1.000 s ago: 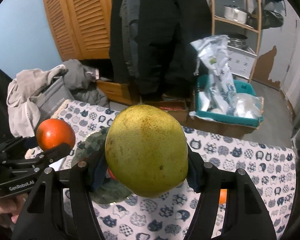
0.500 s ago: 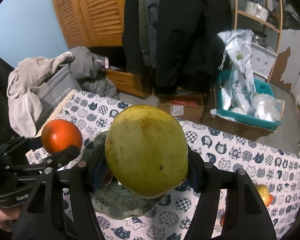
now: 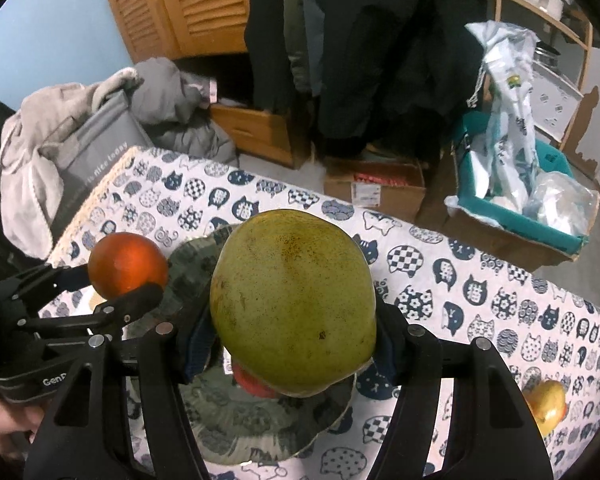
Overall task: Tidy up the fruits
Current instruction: 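Lower the orange and pear into the green bowl and open both grippers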
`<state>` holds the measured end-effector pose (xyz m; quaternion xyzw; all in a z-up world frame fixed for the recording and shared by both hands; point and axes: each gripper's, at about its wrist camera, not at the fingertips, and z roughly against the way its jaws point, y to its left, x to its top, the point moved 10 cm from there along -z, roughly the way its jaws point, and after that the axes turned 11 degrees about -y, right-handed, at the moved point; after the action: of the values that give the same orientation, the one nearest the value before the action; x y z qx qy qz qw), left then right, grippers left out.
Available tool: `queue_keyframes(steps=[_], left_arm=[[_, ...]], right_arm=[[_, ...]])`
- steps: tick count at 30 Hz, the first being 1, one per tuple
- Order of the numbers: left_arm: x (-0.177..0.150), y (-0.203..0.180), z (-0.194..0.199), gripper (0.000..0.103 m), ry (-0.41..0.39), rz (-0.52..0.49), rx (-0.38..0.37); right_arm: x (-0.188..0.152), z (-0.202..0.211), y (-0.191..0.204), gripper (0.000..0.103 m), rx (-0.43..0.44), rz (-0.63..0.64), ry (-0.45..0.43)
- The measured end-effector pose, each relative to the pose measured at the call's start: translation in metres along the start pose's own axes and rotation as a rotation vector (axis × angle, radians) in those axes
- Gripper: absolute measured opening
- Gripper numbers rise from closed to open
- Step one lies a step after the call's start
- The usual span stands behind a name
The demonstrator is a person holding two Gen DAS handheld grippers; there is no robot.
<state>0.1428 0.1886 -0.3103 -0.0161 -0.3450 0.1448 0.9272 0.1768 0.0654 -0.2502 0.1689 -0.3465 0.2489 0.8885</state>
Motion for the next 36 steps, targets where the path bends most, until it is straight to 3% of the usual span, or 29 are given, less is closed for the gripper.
queue_keyframes(steps=[24, 26, 28, 36], left_arm=[[-0.034, 0.008, -0.055, 0.067, 0.162, 0.046, -0.009], [-0.033, 0.008, -0.053, 0.070, 0.156, 0.037, 0.001], [-0.031, 0.009, -0.052, 0.080, 0.146, 0.036, 0.003], [-0.027, 0.025, -0.033, 0.081, 0.122, 0.050, 0.058]], right_arm=[[-0.022, -0.046, -0.003, 0.066, 0.029, -0.034, 0.086], [-0.022, -0.046, -0.002, 0.066, 0.035, -0.035, 0.090], [-0.022, -0.048, -0.002, 0.066, 0.041, -0.040, 0.095], [-0.027, -0.064, 0.006, 0.066, 0.061, -0.042, 0.135]])
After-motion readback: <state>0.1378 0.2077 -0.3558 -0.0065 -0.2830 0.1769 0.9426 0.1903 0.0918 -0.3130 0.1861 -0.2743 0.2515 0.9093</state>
